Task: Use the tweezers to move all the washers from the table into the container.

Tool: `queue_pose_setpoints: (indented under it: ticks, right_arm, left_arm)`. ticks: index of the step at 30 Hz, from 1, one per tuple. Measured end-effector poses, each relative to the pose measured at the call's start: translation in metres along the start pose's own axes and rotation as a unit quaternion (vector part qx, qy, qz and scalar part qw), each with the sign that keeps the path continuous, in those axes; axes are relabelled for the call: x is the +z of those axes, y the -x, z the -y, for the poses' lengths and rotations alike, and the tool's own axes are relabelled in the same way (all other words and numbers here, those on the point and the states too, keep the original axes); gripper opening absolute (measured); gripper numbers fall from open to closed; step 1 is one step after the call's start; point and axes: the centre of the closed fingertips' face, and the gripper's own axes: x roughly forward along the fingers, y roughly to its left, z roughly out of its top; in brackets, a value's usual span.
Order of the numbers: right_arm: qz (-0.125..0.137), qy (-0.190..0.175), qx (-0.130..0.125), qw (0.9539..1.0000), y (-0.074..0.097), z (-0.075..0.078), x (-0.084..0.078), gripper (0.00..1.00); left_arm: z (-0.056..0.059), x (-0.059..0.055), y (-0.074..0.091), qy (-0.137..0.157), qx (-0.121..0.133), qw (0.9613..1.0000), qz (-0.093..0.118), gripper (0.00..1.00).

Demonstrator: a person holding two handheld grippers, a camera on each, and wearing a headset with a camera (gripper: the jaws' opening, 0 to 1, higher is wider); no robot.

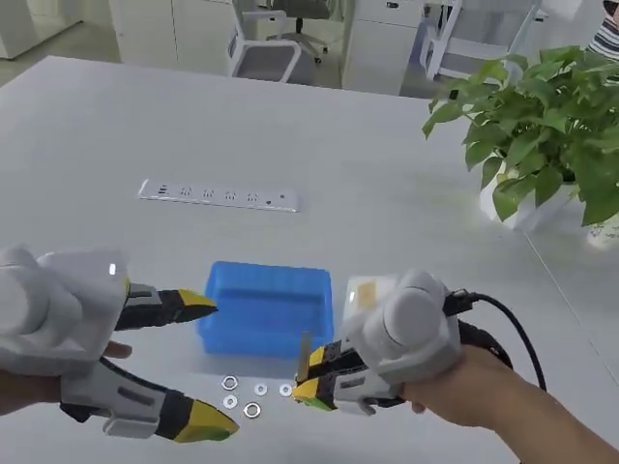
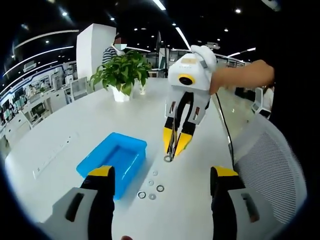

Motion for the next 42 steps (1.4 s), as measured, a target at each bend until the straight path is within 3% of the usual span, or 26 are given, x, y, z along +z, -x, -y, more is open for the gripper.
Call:
queue_pose_setpoints:
  ticks: [5,14,20,28,42]
  right_arm:
    - [0.009,0.007,0.001,0.9999,0.009,0.005,0.014,0.08]
    - [0.016,0.022,-0.003,0.9996,0.012,0.021,0.031,0.09]
    - [0.023,0.028,-0.007,0.9993,0.015,0.033,0.039,0.09]
    - [0.031,0.031,-0.016,0.9989,0.012,0.049,0.042,0.09]
    - [0.026,0.029,-0.026,0.9989,-0.002,0.075,0.033,0.09]
  left_arm:
    - [0.001,-0.003,0.006,0.010,0.007,0.9999,0.002,0.89]
    - [-0.003,0.000,0.008,0.026,0.026,0.9991,0.021,0.99]
    - [-0.006,-0.001,0.011,0.041,0.037,0.9981,0.028,0.99]
    - [-0.010,-0.004,0.013,0.051,0.045,0.9973,0.027,0.99]
    - [-0.019,-0.001,0.015,0.055,0.049,0.9967,0.033,0.99]
